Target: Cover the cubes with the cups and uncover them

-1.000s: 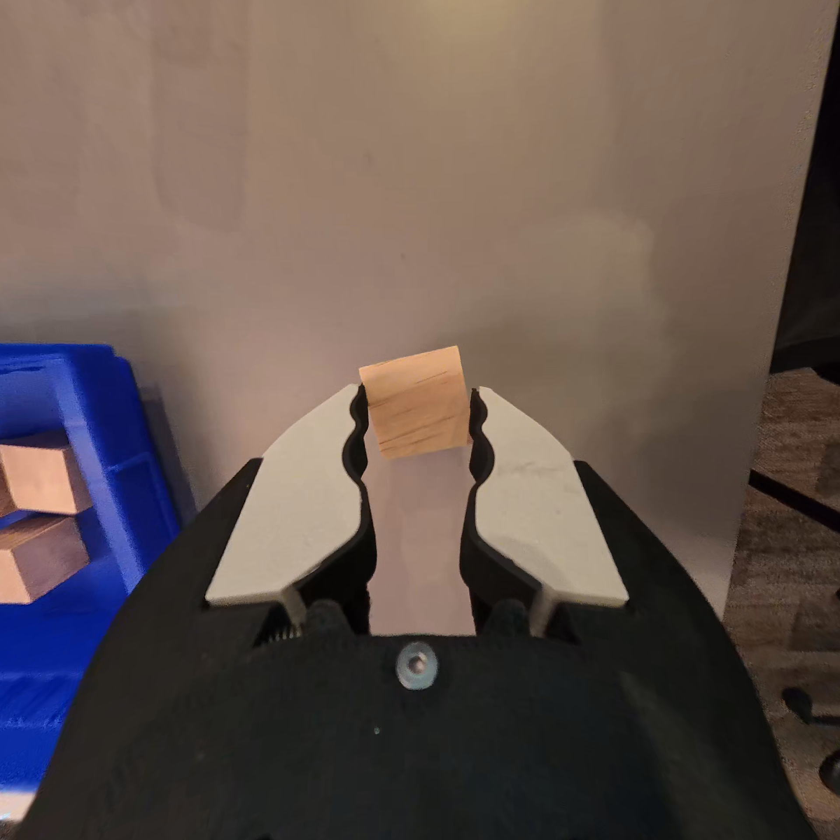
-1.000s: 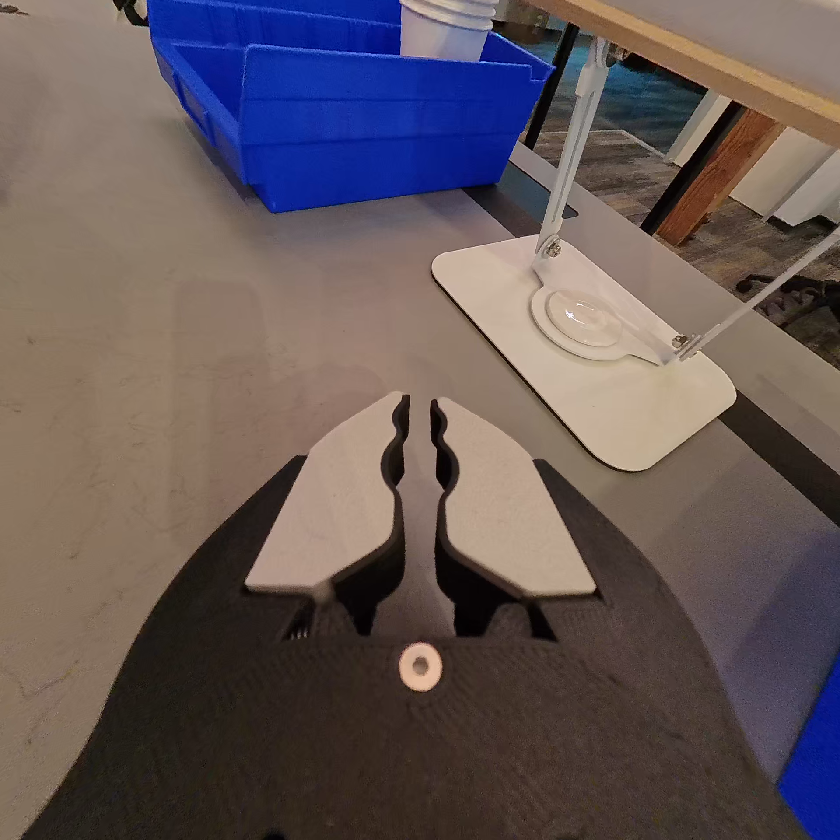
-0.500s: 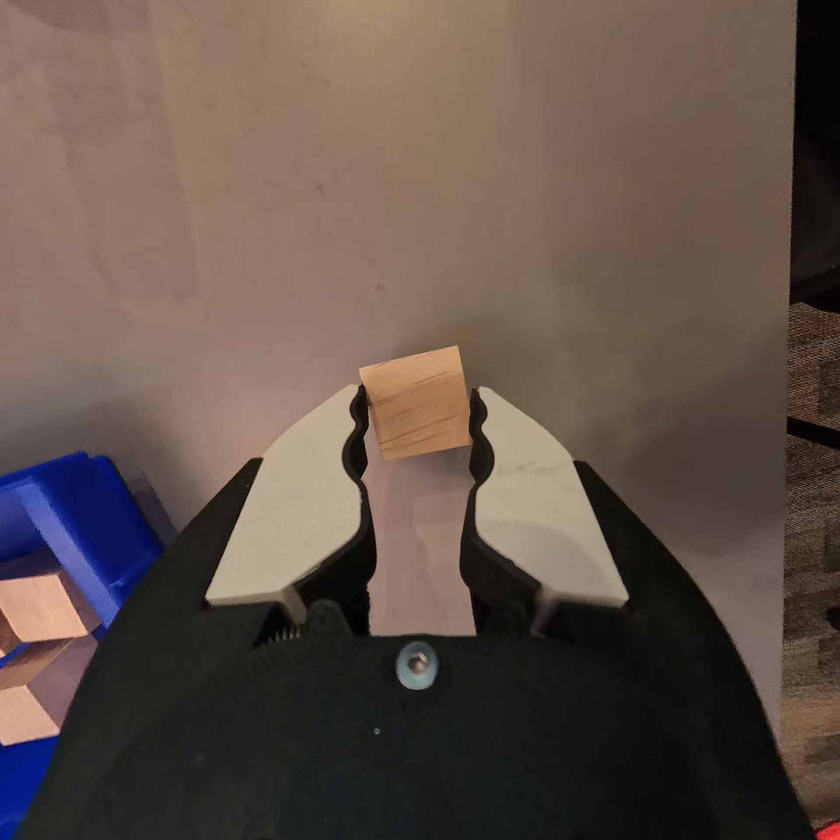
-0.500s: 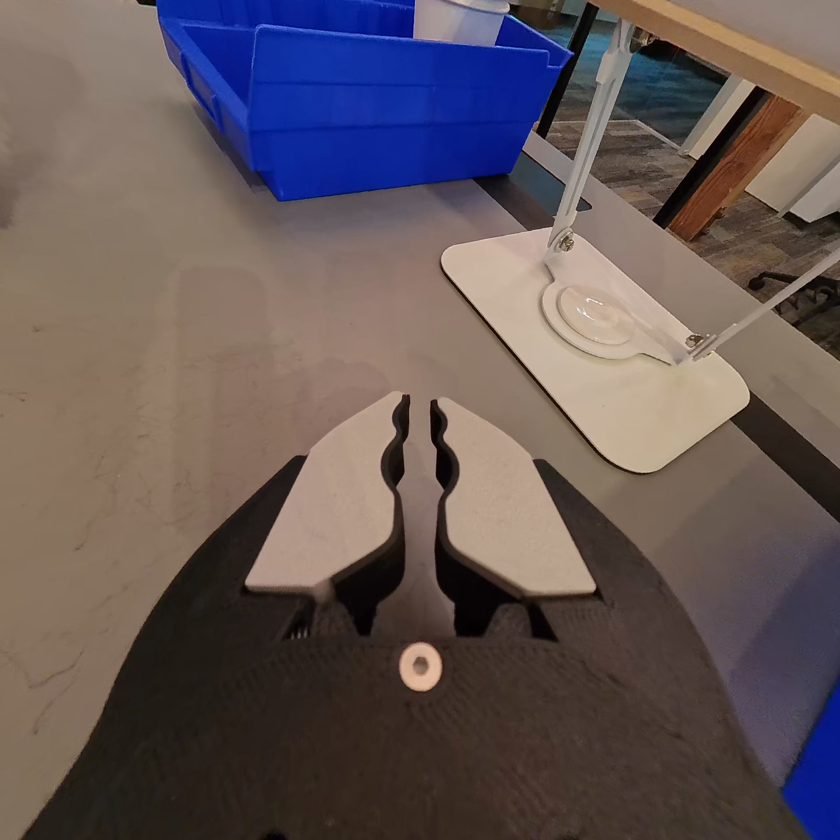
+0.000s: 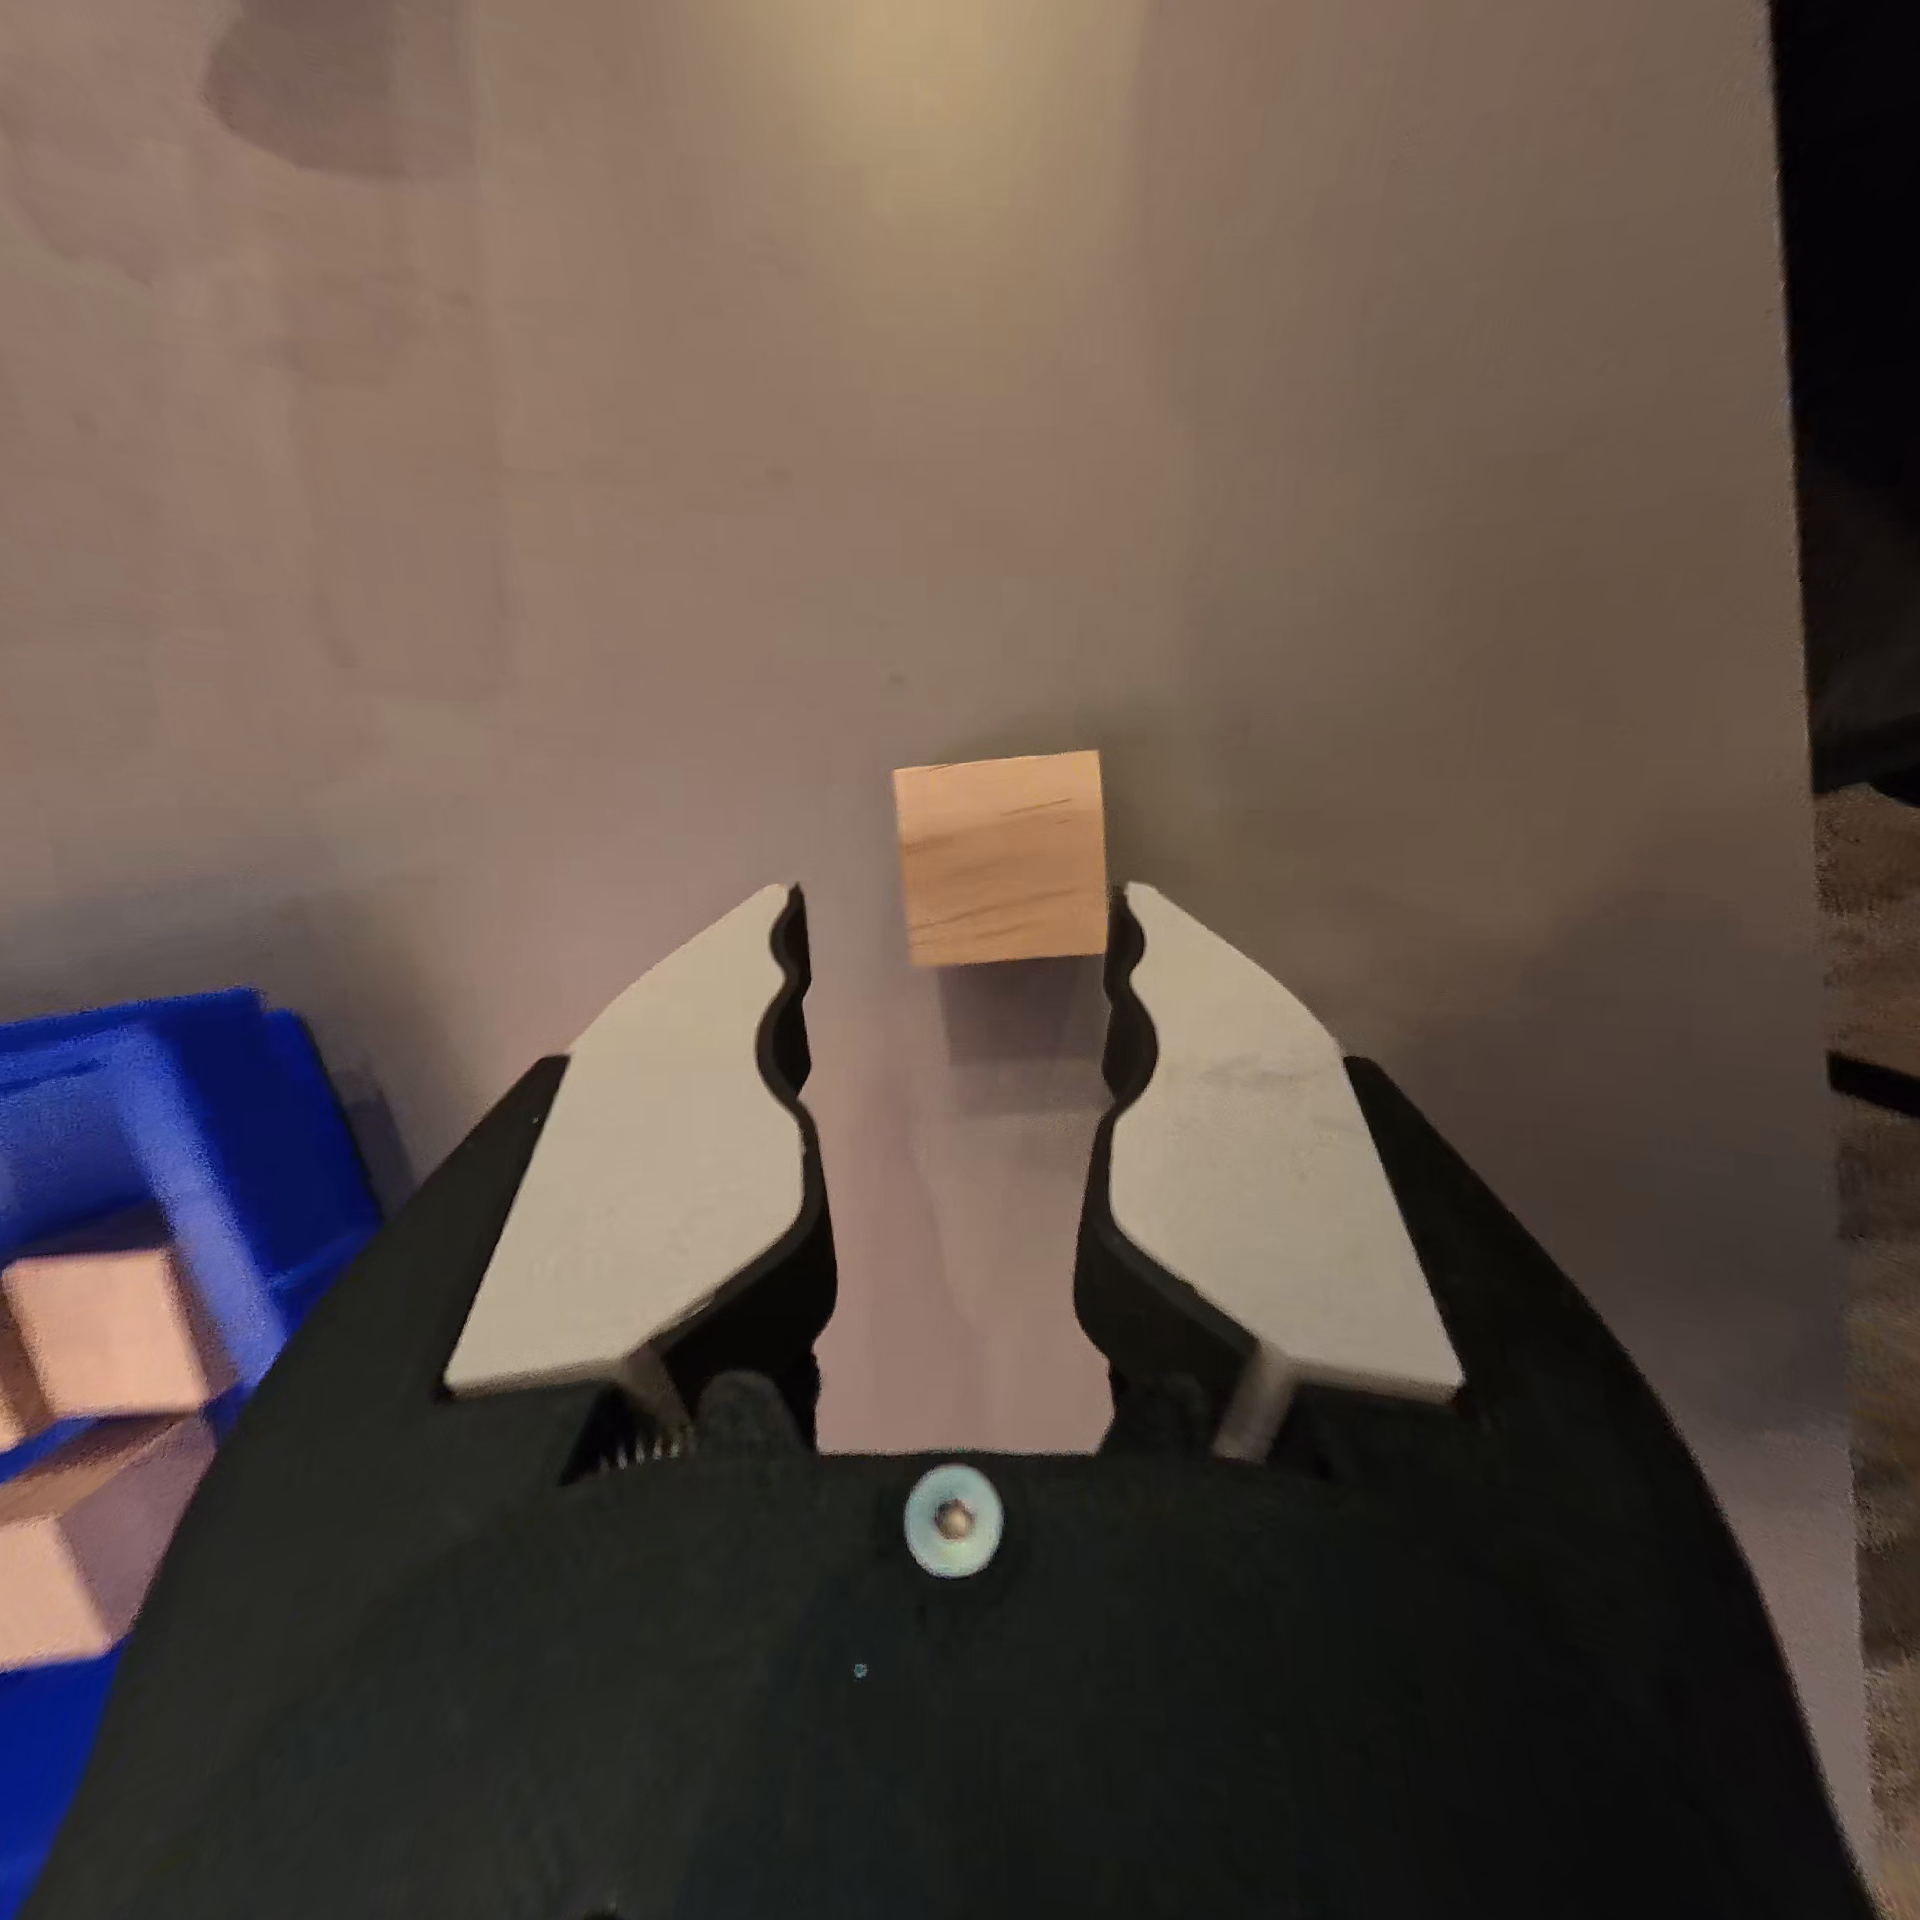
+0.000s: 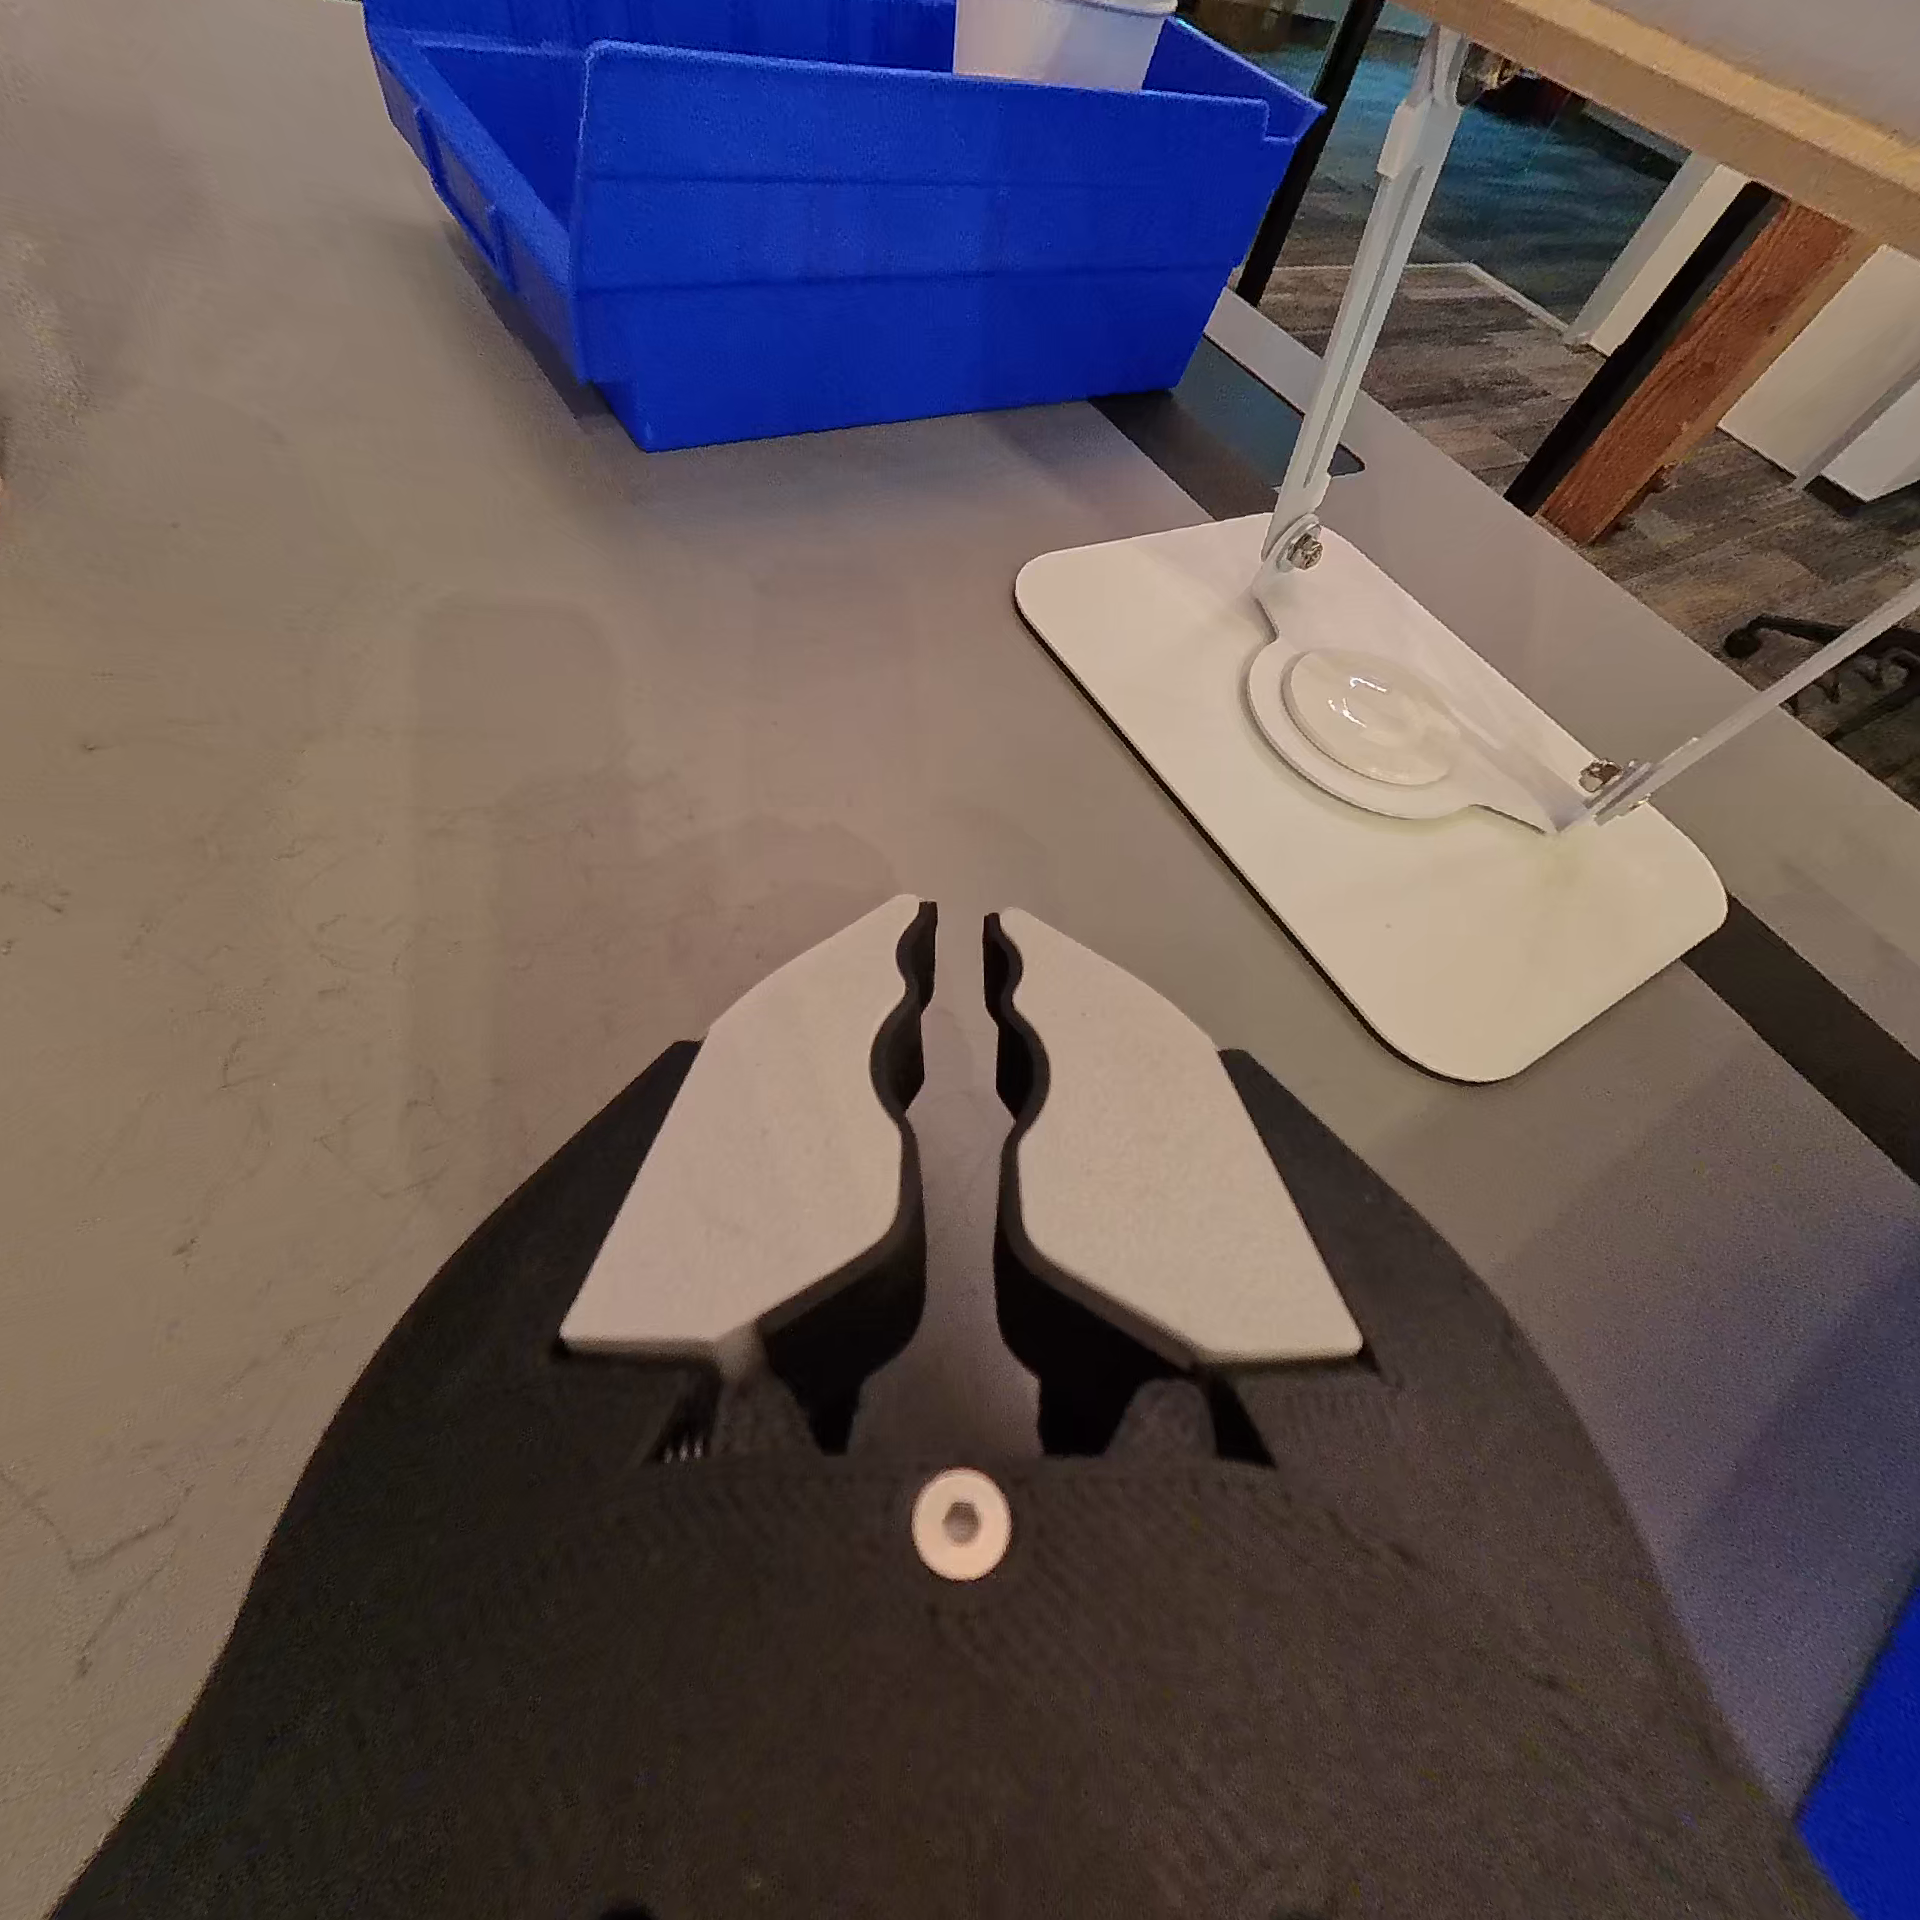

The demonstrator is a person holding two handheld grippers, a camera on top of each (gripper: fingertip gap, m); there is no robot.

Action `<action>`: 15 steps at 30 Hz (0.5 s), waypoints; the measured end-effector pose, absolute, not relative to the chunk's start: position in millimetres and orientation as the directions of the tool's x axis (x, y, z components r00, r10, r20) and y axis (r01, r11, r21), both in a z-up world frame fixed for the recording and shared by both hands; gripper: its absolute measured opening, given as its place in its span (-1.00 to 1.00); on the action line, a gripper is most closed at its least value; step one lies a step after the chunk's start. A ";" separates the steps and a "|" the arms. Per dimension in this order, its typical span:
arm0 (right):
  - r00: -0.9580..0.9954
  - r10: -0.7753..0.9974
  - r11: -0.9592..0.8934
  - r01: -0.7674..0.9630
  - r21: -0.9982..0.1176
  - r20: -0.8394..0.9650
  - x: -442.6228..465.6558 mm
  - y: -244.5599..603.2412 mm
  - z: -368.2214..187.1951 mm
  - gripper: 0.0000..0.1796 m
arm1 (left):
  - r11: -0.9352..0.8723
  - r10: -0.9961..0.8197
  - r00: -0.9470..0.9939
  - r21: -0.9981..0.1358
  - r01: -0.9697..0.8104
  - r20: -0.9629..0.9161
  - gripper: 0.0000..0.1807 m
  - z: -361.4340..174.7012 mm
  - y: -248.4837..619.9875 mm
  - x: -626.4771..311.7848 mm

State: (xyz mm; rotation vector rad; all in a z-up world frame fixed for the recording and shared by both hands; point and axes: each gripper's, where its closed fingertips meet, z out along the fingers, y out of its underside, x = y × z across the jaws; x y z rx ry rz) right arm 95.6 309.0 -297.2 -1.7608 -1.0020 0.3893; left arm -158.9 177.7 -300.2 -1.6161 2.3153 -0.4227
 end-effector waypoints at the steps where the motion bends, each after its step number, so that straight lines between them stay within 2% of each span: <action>1: 0.600 0.777 -0.125 0.444 -0.887 0.191 95.6 308.8 -297.1 -0.91 | 0.319 -0.946 -0.311 -0.409 -0.855 -0.087 -0.39 -289.5 184.1 -160.0; 5: 0.596 0.780 -0.124 0.448 -0.885 0.192 94.9 308.4 -297.7 -0.91 | 0.275 -0.957 -0.196 -0.462 -0.843 -0.213 -0.40 -244.1 235.6 -167.6; 10: 0.595 0.781 -0.123 0.447 -0.886 0.191 94.9 308.1 -297.4 -0.91 | 0.220 -0.938 -0.105 -0.334 -0.917 -0.329 -0.35 -234.6 326.9 -191.7; 15: 0.594 0.783 -0.124 0.443 -0.888 0.187 94.8 308.0 -297.2 -0.91 | 0.166 -0.934 -0.092 -0.193 -0.967 -0.344 -0.32 -254.6 397.0 -211.7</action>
